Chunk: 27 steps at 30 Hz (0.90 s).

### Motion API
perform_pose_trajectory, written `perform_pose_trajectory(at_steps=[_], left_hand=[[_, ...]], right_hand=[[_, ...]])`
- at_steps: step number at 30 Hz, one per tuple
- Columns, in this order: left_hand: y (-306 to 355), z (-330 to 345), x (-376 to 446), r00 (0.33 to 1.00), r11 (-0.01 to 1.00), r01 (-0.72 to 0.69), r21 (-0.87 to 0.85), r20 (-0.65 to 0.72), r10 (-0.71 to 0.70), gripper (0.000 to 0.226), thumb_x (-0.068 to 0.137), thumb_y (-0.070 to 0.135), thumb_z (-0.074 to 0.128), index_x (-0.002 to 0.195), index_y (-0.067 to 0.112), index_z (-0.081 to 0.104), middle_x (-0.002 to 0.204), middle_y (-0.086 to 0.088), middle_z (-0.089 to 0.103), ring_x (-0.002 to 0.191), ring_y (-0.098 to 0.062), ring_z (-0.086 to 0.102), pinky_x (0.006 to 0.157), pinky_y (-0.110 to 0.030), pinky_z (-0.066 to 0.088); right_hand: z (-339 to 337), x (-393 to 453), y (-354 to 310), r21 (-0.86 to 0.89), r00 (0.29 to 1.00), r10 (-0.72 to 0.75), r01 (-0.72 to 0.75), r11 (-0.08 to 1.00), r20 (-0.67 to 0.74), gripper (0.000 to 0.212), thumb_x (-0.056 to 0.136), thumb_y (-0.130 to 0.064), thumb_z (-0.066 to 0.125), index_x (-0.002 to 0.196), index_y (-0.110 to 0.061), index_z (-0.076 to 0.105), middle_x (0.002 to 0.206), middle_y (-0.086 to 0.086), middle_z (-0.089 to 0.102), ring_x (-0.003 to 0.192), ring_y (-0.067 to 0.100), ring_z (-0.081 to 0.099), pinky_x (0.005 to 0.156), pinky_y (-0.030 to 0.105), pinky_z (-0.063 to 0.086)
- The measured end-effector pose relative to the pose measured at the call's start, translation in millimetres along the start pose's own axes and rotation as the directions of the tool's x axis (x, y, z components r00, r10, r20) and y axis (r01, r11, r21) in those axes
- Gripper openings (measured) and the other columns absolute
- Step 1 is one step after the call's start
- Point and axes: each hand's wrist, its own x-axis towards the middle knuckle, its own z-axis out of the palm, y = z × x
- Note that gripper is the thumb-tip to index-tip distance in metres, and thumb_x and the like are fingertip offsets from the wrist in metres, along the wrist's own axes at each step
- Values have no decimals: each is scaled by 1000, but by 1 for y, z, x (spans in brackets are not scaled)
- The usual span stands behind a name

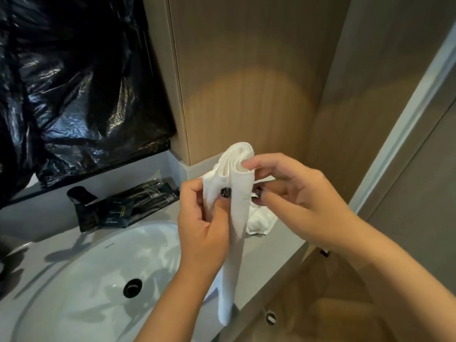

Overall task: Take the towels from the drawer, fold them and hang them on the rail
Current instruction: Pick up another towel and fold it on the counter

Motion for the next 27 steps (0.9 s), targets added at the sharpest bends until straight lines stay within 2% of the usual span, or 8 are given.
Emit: perform_pose_trajectory(at_steps=[5,7,9,14,17,20,24,27], left_hand=[[3,2,-3,1000,999,12,-50,-17,-13,20,90,20,59,100,32,48,83,24,61,69,1,57,58,-13,47],[6,0,-3,999,997,22,-73,-22,-24,22,90,20,62,101,33,49,82,19,62,68,-1,58,57,-16,50],[7,-3,-3,999,995,35,-98,-25,-38,27,90,16,65,101,35,49,81,16,63,66,-2,58,56,-21,51],[7,-6,-1,997,988,64,-141,-24,-68,27,87,10,66,100,27,50,71,2,58,58,-17,50,50,-39,44],[10,-11,1,996,979,80,-187,62,-69,26,82,10,71,96,28,57,79,-4,63,64,-27,55,52,-33,46],[6,-23,3,979,948,122,-294,190,-67,18,78,14,69,96,18,69,86,-2,71,75,-18,63,66,-28,51],[1,-33,4,903,764,414,-495,331,-274,30,76,19,59,97,10,79,94,-11,76,90,-24,69,77,-31,54],[1,-28,5,824,708,563,-426,354,-442,18,72,19,71,69,0,72,70,-10,64,67,-23,57,65,-29,46]], right_hand=[[-17,12,-2,-404,981,-181,193,894,67,27,82,-9,76,106,-20,68,106,-5,55,101,14,54,81,21,50],[-18,17,-4,-531,967,-248,242,812,60,23,82,-31,75,103,-28,68,111,-9,47,105,12,44,84,20,43],[-17,20,-5,-591,945,-309,310,745,106,21,82,-38,72,100,-32,65,116,-8,44,111,13,38,89,26,41],[-10,28,-6,-546,893,-356,450,706,276,13,87,-24,70,98,-24,63,121,-1,50,115,14,39,90,37,43],[-7,30,-3,-505,872,-385,489,711,302,10,88,-17,71,96,-18,64,126,-4,56,118,14,48,89,44,44],[-7,27,0,-474,840,-447,542,694,307,4,90,-16,69,92,-15,65,121,-5,63,116,15,56,86,48,43],[-6,20,7,-505,839,-469,542,671,277,7,87,-9,72,91,-11,66,115,0,66,111,19,60,85,48,46],[-4,13,10,-492,864,-417,503,710,282,15,91,-17,66,104,-18,58,121,-2,62,115,14,57,93,41,47]])
